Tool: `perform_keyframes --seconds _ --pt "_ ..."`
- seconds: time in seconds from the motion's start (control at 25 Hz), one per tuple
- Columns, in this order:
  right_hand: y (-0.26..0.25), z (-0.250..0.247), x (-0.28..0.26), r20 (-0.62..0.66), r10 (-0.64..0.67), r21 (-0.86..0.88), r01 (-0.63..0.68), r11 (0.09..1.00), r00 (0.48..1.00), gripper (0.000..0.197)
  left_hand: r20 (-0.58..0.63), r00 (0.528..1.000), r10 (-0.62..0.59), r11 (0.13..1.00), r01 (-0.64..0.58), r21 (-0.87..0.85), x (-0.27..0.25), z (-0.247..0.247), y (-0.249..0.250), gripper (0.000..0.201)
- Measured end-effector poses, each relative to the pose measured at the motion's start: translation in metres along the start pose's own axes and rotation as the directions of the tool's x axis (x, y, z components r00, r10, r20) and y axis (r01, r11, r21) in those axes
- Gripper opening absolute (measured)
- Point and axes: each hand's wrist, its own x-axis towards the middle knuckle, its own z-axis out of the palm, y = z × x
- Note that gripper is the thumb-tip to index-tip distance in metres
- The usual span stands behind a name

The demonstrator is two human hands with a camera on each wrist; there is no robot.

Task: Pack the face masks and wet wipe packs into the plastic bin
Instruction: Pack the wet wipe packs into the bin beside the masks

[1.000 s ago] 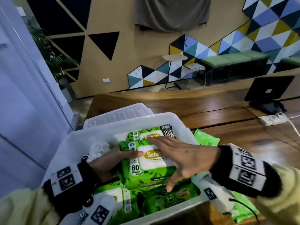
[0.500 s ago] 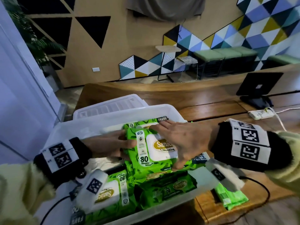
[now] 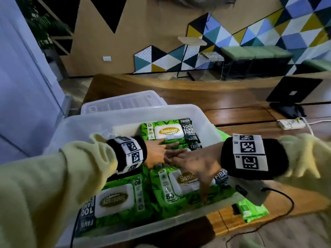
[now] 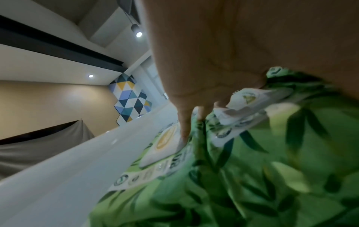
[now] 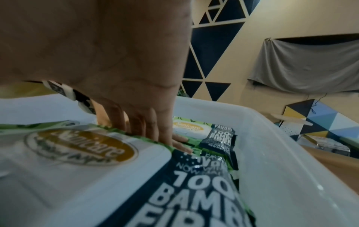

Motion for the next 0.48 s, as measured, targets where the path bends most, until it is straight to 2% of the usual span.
perform_keyframes --seconds 0.12,0.2,0.36,0.48 --pt "0.003 0.005 0.012 0.035 -0.02 -0.005 0.02 1.0 0.999 0.139 -0.067 0.998 -0.003 1.0 0.001 -0.031 0.001 0.005 -0.003 0.077" --pt "0.005 0.009 0.019 0.033 -0.01 0.006 0.01 1.0 0.999 0.139 -0.083 0.997 0.0 1.0 -0.002 -0.026 0.0 0.003 -0.005 0.074" --pt "0.002 0.016 0.025 0.054 -0.007 0.049 0.005 0.999 0.999 0.129 -0.057 0.998 -0.019 1.0 0.018 -0.02 -0.002 -0.001 -0.006 0.084" --pt "-0.011 0.026 0.025 0.018 0.02 -0.064 -0.019 0.998 1.0 0.133 0.0 0.999 -0.038 0.998 0.038 -0.046 -0.001 -0.003 -0.003 0.098"
